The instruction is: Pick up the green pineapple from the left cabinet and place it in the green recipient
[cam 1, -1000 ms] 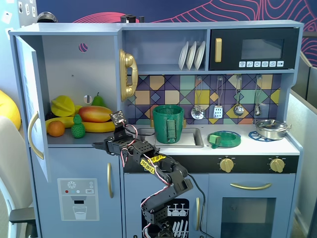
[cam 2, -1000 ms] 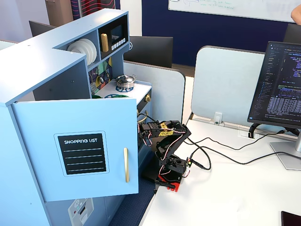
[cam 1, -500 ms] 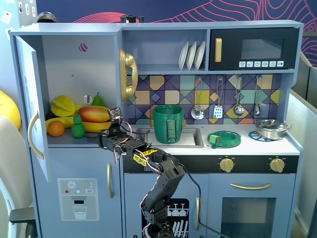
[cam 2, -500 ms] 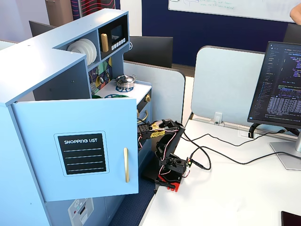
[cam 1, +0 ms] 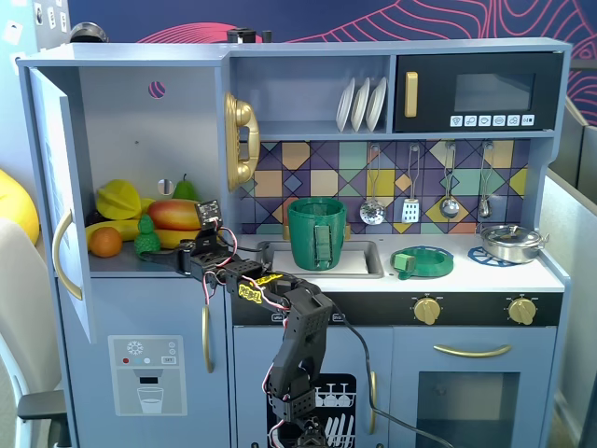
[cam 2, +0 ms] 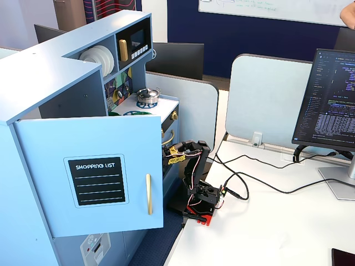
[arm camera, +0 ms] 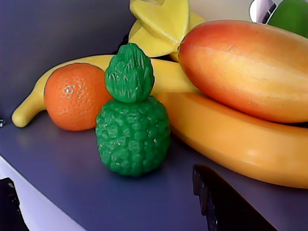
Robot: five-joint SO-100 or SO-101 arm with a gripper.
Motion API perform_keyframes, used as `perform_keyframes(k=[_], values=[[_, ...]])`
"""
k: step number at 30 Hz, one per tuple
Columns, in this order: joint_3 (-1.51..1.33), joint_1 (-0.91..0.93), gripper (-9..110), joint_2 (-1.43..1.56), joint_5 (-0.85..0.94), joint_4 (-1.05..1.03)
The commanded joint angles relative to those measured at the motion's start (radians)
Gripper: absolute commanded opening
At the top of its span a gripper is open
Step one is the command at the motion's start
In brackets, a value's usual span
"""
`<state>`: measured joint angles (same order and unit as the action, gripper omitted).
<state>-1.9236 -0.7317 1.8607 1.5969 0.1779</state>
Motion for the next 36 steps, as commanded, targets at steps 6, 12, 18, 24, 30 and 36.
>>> perform_keyframes(k=[6, 12, 18, 24, 30, 36], values=[[0.169, 0.012, 43, -0.109, 0.003, 0.092], [0.249, 0.014, 43, -0.190, 0.017, 0.092], [0.342, 0.015, 42, -0.275, 0.023, 0.100], [0.423, 0.018, 42, -0.344, 0.029, 0.098], [0.495, 0.020, 42, -0.416, 0.038, 0.098], [0.578, 0.020, 41, -0.491, 0.049, 0.097]])
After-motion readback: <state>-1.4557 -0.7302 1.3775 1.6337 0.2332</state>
